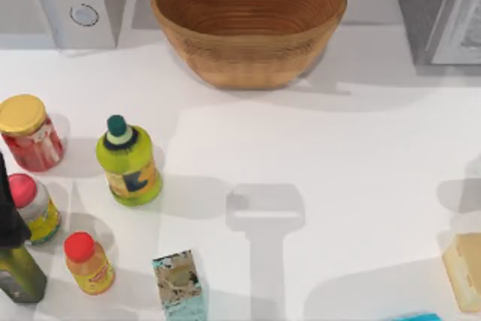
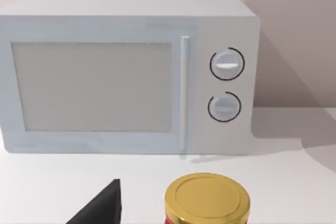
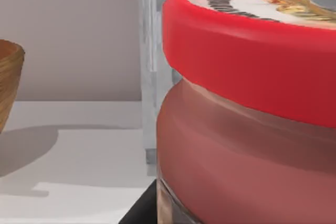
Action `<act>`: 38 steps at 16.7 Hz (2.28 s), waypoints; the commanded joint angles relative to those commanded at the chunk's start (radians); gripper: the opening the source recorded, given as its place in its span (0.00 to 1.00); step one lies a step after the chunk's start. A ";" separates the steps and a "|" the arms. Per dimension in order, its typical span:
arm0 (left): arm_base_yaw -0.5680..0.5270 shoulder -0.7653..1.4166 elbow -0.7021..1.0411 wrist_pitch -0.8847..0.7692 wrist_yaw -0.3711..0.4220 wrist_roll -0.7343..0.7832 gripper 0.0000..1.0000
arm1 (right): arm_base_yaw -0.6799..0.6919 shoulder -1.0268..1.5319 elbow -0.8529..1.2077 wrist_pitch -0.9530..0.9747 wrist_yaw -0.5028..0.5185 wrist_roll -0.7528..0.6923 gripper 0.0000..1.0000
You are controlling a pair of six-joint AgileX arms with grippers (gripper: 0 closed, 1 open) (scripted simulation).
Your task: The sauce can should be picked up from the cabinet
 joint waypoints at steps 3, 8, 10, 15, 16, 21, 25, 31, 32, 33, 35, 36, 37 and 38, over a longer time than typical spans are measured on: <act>0.000 0.000 0.000 0.000 0.000 0.000 1.00 | -0.005 -0.009 -0.011 0.005 -0.006 -0.001 0.00; 0.000 0.000 0.000 0.000 0.000 0.000 1.00 | 0.003 0.006 -0.010 0.013 -0.004 0.001 0.00; 0.000 0.000 0.000 0.000 0.000 0.000 1.00 | 0.029 0.058 -0.003 0.064 -0.004 0.002 0.00; 0.000 0.000 0.000 0.000 0.000 0.000 1.00 | 0.163 0.374 0.047 0.347 0.001 0.003 0.00; 0.000 0.000 0.000 0.000 0.000 0.000 1.00 | 0.198 0.466 0.062 0.425 0.002 0.004 0.00; 0.000 0.000 0.000 0.000 0.000 0.000 1.00 | 0.390 0.981 0.161 0.868 0.011 0.004 0.00; 0.000 0.000 0.000 0.000 0.000 0.000 1.00 | 0.541 1.401 0.241 1.225 0.018 0.004 0.00; 0.000 0.000 0.000 0.000 0.000 0.000 1.00 | 0.714 1.887 0.308 1.608 0.025 0.009 0.00; 0.000 0.000 0.000 0.000 0.000 0.000 1.00 | 0.732 1.936 0.312 1.645 0.026 0.010 0.00; 0.000 0.000 0.000 0.000 0.000 0.000 1.00 | 0.747 1.975 0.315 1.674 0.027 0.012 0.00; 0.000 0.000 0.000 0.000 0.000 0.000 1.00 | 0.766 2.021 0.318 1.708 0.027 0.013 0.00; 0.000 0.000 0.000 0.000 0.000 0.000 1.00 | 0.769 2.028 0.318 1.713 0.027 0.013 0.00; 0.000 0.000 0.000 0.000 0.000 0.000 1.00 | 0.769 2.028 0.318 1.713 0.027 0.013 0.00; 0.000 0.000 0.000 0.000 0.000 0.000 1.00 | 0.769 2.028 0.318 1.713 0.027 0.013 0.00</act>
